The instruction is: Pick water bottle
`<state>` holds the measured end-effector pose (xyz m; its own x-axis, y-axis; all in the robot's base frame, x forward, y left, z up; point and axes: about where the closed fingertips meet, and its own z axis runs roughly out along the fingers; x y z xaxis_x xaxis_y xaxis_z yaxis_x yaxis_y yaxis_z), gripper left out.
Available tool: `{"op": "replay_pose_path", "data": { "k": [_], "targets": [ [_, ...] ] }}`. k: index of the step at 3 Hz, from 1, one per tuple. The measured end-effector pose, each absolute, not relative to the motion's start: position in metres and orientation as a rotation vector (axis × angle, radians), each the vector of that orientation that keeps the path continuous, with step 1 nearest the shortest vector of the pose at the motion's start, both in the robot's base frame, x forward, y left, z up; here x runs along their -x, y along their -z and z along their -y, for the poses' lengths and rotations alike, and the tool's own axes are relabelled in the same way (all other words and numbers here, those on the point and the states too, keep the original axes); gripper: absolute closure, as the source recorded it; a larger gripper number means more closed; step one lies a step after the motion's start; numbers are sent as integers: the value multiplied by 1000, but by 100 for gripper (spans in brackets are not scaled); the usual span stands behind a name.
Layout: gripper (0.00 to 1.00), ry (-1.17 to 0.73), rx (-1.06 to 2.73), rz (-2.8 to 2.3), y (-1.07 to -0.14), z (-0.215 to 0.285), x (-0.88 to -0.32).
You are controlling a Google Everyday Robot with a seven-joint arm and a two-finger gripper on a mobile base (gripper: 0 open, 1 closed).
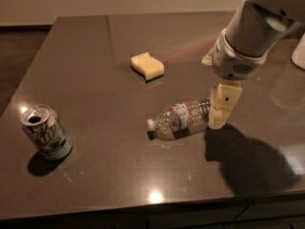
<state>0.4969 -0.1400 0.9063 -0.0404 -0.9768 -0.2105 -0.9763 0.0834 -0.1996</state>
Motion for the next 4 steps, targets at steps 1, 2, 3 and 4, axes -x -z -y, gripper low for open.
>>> {"op": "replay_pose_path", "data": {
  "k": [1, 2, 3, 4],
  "targets": [
    [0, -46, 2029, -2045, -890, 130, -501],
    [0, -84, 2090, -2025, -877, 129, -498],
    [15, -101, 2136, -2010, -867, 128, -495],
    [46, -105, 2174, -1991, -863, 126, -493]
  ]
}}
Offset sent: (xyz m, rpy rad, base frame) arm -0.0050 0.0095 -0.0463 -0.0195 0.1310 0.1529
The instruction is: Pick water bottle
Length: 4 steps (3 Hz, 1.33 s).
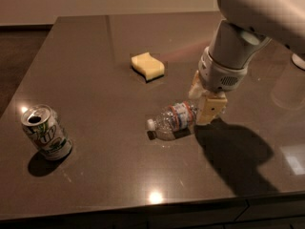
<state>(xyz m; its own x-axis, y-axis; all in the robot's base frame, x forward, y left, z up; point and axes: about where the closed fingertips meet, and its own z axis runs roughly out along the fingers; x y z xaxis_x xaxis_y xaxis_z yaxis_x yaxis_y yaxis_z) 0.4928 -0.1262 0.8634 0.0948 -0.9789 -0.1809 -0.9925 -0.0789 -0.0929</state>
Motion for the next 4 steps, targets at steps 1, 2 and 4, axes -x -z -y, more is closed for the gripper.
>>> {"op": "replay_pose_path", "data": {
  "k": [1, 2, 4],
  "targets": [
    [77, -113, 2187, -1973, -869, 125, -493],
    [100, -180, 2128, -1901, -917, 131, -492],
    [100, -244, 2074, -1774, -984, 131, -490]
  ]
}}
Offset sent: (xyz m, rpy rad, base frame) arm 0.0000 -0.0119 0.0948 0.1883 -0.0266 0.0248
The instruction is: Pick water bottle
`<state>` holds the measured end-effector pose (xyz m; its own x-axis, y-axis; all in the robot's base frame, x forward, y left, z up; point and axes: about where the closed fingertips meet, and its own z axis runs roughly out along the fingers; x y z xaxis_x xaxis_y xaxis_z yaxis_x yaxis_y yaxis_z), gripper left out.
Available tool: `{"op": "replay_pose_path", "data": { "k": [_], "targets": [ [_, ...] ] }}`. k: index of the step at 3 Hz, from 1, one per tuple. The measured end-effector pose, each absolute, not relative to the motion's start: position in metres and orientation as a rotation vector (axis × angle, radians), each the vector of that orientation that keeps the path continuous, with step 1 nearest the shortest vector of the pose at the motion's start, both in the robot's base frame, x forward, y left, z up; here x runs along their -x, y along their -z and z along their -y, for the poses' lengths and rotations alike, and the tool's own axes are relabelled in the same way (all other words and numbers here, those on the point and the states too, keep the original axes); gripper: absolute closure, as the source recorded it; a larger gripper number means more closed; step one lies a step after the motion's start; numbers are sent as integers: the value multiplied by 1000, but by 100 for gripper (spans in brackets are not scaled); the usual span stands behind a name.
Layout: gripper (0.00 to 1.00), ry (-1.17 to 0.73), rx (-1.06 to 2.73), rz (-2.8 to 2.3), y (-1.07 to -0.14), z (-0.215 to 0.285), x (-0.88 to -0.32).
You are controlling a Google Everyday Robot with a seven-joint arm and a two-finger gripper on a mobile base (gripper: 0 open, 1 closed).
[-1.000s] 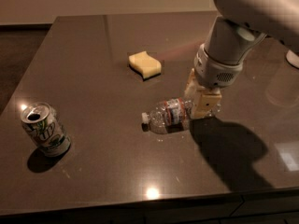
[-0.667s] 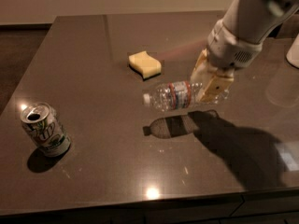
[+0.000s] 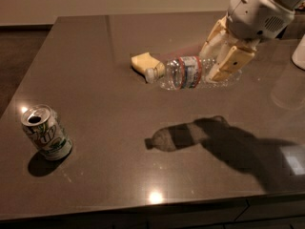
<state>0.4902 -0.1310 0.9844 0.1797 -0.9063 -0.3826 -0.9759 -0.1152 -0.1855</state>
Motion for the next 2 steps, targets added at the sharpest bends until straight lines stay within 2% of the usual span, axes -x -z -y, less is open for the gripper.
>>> {"op": "replay_pose_path", "data": {
  "k": [2],
  "targets": [
    [100, -252, 2027, -1737, -1000, 121, -496]
  ]
}}
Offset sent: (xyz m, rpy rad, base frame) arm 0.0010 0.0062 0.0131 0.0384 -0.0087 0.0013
